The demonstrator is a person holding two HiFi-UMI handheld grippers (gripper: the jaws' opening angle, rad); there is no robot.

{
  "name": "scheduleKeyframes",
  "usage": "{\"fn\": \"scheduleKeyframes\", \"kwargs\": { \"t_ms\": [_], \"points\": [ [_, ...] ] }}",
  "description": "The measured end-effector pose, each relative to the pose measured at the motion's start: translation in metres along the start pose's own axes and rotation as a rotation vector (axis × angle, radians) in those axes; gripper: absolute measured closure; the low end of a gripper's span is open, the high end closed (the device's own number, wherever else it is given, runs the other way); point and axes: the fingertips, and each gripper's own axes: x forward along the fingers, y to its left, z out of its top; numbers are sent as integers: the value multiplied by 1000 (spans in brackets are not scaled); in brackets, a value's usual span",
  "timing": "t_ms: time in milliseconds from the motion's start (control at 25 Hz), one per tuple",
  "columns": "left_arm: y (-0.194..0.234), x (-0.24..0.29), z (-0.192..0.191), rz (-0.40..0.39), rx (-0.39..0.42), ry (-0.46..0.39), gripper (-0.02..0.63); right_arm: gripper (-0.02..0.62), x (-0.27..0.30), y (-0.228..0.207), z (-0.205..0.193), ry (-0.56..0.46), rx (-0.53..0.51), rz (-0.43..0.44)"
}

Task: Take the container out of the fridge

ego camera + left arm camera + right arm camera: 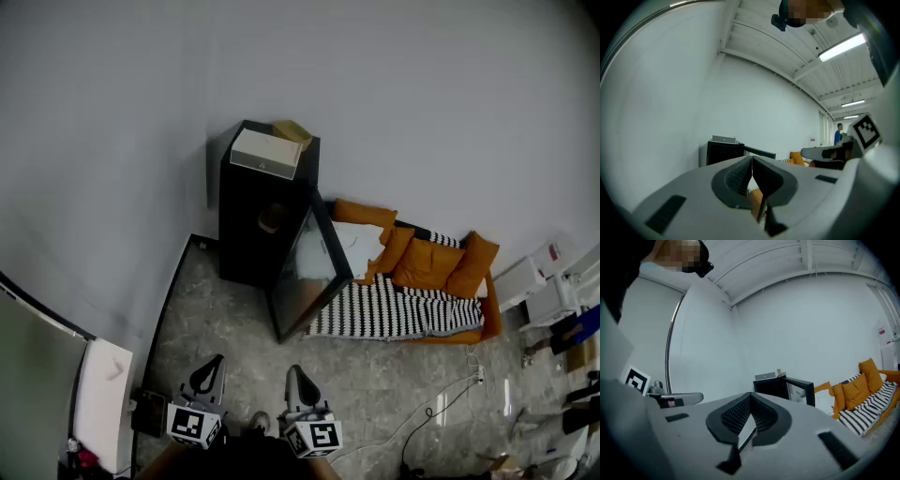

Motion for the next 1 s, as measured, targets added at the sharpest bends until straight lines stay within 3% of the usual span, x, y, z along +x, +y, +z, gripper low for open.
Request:
{"fn": "scheduleKeyframes", "kwargs": {
  "t_ms": [640, 1000],
  "points": [
    [12, -12, -1, -15, -18, 5, 601, 595, 5, 16, -4, -2, -6, -18],
    [55, -23, -3, -36, -36, 12, 601, 595, 27, 51, -14, 6, -35, -32]
  ]
}}
